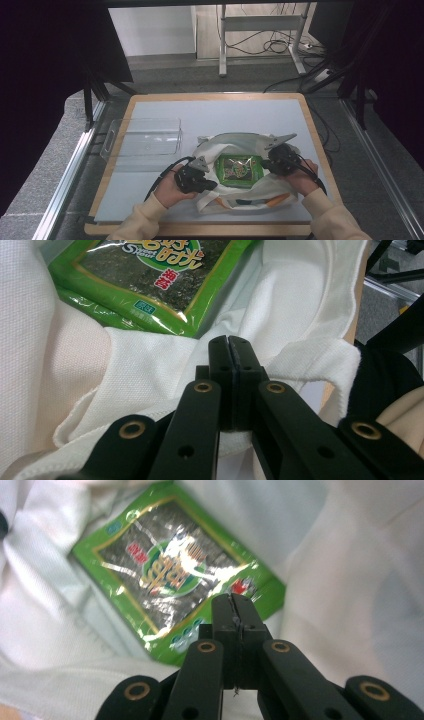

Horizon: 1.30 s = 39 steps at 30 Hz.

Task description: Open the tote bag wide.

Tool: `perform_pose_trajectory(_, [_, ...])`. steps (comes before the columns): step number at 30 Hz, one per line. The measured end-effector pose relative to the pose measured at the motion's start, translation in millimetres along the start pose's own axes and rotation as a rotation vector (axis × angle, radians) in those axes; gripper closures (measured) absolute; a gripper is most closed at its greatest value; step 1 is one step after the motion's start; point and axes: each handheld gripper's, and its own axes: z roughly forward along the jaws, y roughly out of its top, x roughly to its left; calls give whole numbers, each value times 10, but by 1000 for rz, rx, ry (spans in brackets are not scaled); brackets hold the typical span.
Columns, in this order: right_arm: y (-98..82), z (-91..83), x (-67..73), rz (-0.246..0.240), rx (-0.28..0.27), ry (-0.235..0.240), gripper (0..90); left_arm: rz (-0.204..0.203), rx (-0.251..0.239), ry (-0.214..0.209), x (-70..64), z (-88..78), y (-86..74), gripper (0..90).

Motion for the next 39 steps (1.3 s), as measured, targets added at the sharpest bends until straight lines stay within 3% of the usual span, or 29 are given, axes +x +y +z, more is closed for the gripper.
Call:
perform_pose_trajectory(6, [-103, -19, 81, -15, 35, 38, 889, -4, 1, 1, -2, 1, -1, 900])
perform_pose_trajectory(11, [-215, -37, 184, -62, 86, 46, 890, -5, 4, 4, -12, 11, 0, 900])
perform_pose_trajectory(18, [-380, -63, 230, -66, 127, 78, 890, -2, 6, 3, -5, 22, 4, 900])
perform_pose_trajectory(29, [-485, -69, 280, -73, 133, 92, 891, -8, 9, 7, -22, 34, 7, 900])
perform_pose_trajectory(39, [-381, -113, 270, -68, 96, 70, 890, -14, 3, -1, -6, 15, -6, 900])
